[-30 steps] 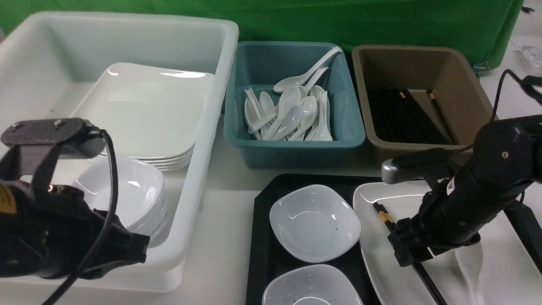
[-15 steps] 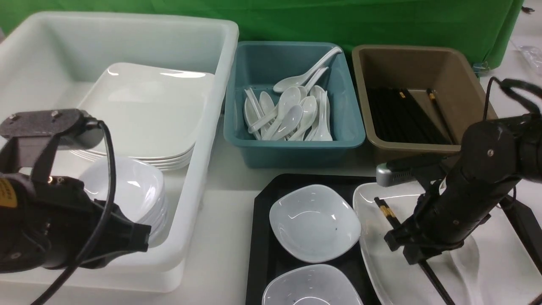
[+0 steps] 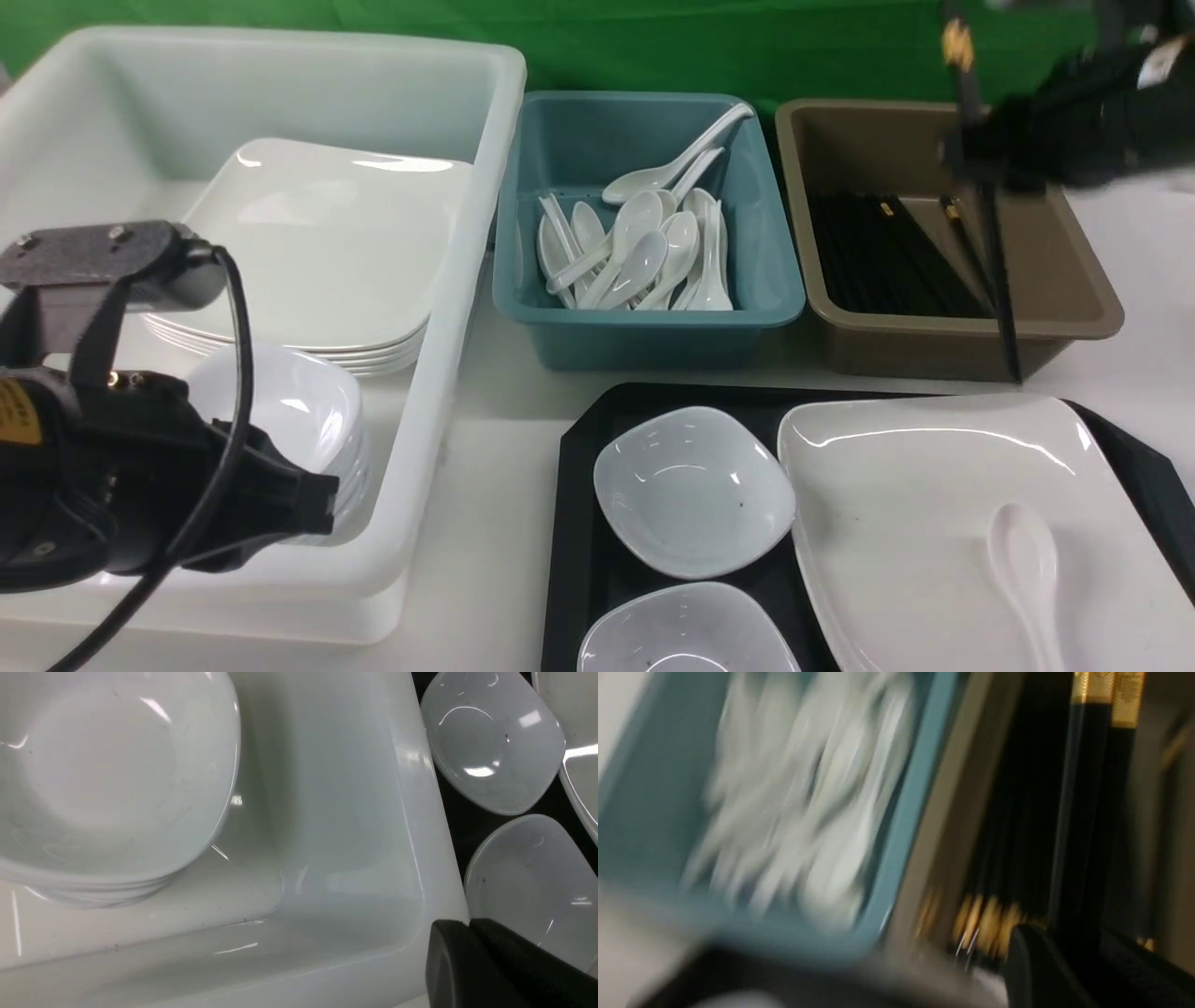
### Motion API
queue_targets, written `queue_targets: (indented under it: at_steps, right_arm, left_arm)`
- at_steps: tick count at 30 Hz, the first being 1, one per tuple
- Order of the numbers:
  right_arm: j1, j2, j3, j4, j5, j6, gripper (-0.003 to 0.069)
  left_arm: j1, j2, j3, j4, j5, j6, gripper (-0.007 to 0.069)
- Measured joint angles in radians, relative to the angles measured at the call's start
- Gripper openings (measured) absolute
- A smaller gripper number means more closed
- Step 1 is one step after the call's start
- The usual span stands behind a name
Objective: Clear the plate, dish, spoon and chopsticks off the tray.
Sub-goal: Use the right arm to put the chopsticks into the small storage box on the right, then use the right arm to grab a soup spoon from the plate
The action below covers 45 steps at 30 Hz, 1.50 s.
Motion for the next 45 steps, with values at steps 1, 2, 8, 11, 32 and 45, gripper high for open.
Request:
queue_targets:
  at_steps: [1,2,8,11,32,45]
  right_arm:
    - [-0.011,0.040,-0.043,0.000,-0.036,0.000,0.0140]
    - [-0.018,0.080,-0.082,0.000,-0.069,0.000,0.0140]
    - [-0.027,0.320,-0.222,-0.006,-0.223,-0.004,0.0140]
    - [-0.029,0.397,-0.226,-0.016,-0.223,-0.004,0.0202]
    - [-0.022,0.042,-0.148,-0.069,0.765,-0.017,0.0067]
    - [0.036,-0.053,0.537,-0.079,0.380,0.151,0.0584]
  left_arm:
    - [0.000,0.000,0.000,-0.002,0.001,0.000,0.0008]
    - [0.000,0.000,0.000,-0.002,0.002,0.000,0.0008]
    - [0.000,0.000,0.000,-0.006,0.035,0.000,0.0008]
    - [0.000,0.000,0.000,-0.006,0.046,0.000,0.0008]
    - [0.000,0.000,0.000,-0.009,0.024,0.000,0.0008]
    - [0.000,0.000,0.000,-0.017,0.033,0.001,0.0008]
